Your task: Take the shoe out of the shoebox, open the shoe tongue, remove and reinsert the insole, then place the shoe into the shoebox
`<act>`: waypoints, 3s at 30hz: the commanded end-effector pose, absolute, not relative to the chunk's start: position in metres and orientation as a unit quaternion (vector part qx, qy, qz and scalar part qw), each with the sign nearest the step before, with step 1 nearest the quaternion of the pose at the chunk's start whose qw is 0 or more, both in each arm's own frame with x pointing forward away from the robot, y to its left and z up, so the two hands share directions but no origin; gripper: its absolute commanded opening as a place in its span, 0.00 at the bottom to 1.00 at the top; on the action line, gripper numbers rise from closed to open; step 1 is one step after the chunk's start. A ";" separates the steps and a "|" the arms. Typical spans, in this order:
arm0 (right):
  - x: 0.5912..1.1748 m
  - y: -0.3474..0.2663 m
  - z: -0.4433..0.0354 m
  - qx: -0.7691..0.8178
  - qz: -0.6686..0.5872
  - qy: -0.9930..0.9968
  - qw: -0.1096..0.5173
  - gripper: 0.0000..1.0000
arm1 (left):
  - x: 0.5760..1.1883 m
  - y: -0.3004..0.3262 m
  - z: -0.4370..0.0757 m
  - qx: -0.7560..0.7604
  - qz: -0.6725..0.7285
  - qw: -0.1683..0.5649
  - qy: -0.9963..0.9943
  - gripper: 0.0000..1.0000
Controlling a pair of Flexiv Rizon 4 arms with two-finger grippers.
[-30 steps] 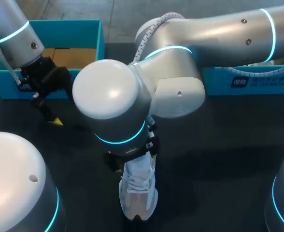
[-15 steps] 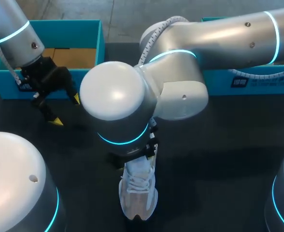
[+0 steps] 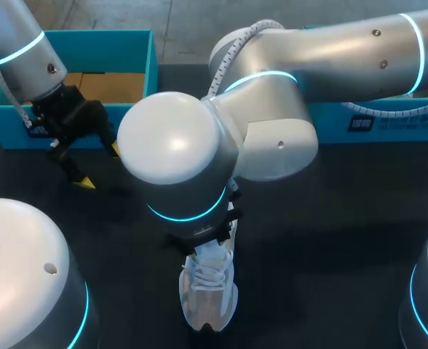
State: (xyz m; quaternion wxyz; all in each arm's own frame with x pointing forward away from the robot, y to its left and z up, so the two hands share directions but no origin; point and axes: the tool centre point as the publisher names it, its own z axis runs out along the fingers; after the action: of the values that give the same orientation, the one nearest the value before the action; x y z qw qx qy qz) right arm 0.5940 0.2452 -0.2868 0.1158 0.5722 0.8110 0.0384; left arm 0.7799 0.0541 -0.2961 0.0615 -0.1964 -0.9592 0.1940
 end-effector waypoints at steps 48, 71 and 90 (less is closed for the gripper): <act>0.652 0.230 -0.345 0.828 0.079 0.554 0.033 0.11 | 0.779 0.054 -0.296 -0.196 0.193 0.061 -0.959 1.00; 0.631 0.252 -0.364 0.826 0.083 0.558 0.003 0.15 | 0.779 0.054 -0.296 -0.196 0.193 0.061 -0.959 1.00; 0.642 0.242 -0.321 0.807 0.124 0.575 0.052 0.23 | 0.779 0.054 -0.296 -0.196 0.193 0.061 -0.959 1.00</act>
State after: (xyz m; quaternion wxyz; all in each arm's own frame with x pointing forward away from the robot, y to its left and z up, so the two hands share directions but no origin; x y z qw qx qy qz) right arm 0.6494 0.2454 -0.3316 0.0573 0.6465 0.7552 0.0920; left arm 0.7800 0.0541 -0.2961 0.0615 -0.1964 -0.9592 0.1939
